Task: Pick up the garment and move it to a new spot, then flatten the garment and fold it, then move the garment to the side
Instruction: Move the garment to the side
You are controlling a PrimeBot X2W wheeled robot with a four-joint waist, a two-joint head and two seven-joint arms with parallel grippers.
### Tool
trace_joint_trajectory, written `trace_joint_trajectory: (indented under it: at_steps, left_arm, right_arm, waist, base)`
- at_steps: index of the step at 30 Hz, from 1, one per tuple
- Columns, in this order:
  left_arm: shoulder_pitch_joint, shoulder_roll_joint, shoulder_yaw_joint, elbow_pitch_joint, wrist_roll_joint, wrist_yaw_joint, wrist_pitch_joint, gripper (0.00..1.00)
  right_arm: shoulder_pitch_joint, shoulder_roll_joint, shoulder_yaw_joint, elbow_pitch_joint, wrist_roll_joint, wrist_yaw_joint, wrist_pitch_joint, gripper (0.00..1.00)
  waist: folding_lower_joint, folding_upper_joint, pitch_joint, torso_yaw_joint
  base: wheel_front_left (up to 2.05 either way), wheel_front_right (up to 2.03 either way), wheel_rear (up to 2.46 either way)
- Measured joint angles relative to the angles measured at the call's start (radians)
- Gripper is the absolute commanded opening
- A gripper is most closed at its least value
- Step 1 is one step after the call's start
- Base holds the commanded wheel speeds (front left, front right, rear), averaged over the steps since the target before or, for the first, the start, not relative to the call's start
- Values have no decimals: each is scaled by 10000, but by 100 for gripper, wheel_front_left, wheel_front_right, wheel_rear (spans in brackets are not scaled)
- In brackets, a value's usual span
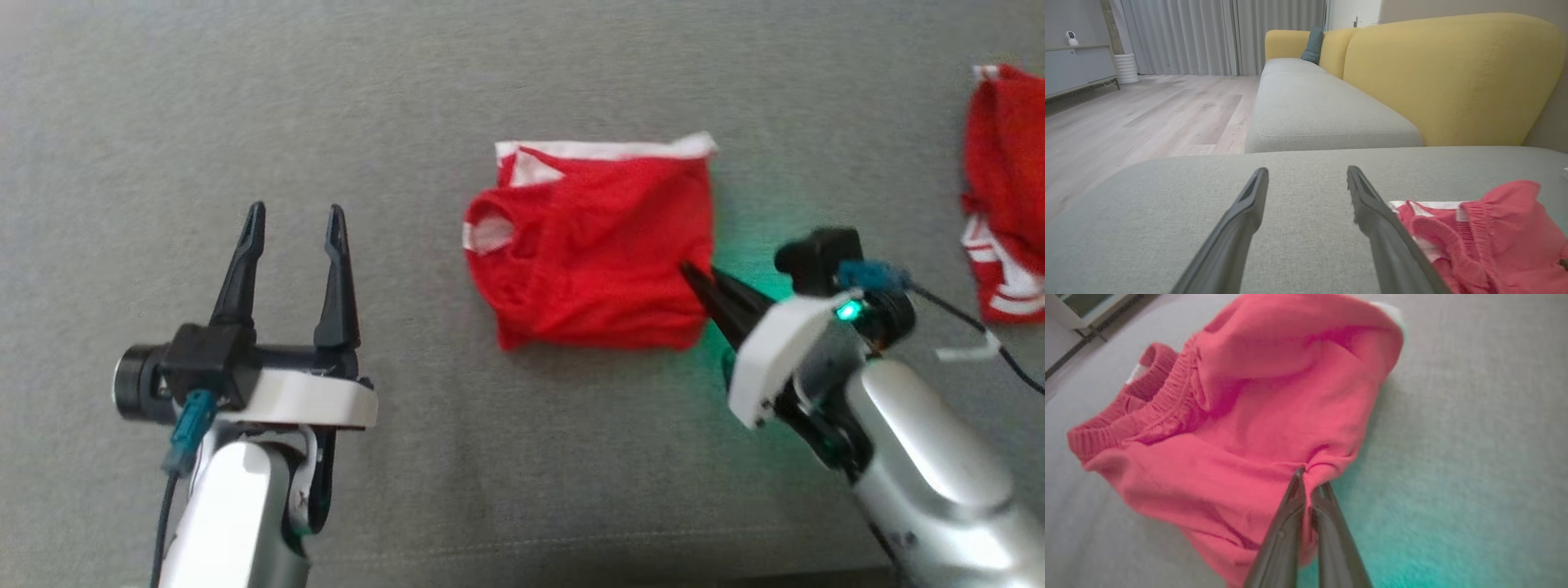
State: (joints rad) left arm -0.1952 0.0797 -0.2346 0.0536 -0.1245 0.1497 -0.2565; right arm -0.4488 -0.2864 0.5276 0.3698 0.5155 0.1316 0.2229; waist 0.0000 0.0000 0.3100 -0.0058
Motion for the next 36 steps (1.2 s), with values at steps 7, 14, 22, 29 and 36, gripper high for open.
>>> trace_joint_trajectory:
  at_steps: [7, 14, 22, 29, 36]
  left_arm:
    - [105, 98, 140, 0, 88, -96, 0, 100]
    - [69, 151, 119, -21, 178, -107, 0, 100]
    - [-250, 364, 67, -65, 278, -198, 0, 100]
    - [-834, 410, -148, -96, 372, -280, 2, 100]
    - [-1195, 435, -268, -111, 443, -362, 2, 100]
  right_arm:
    - [878, -842, -265, -911, -138, 0, 433, 0]
    - [881, -1106, -646, -1302, -151, 0, 617, 0]
    - [-969, -1735, -1039, -1072, -50, 0, 347, 0]
    - [-2051, -2715, -1653, 190, 253, 0, 15, 0]
    - [-2561, -3463, -2631, 1601, -54, 0, -598, 0]
  waist:
    - [0, 0, -123, -962]
    - [0, 0, -56, -1821]
    - [0, 0, 547, -2333]
    - [0, 0, 1180, -2436]
    - [0, 0, 1757, -2391]
  base:
    - [0, 0, 0]
    - [0, 0, 0]
    - [0, 0, 0]
    - [0, 0, 0]
    - [0, 0, 0]
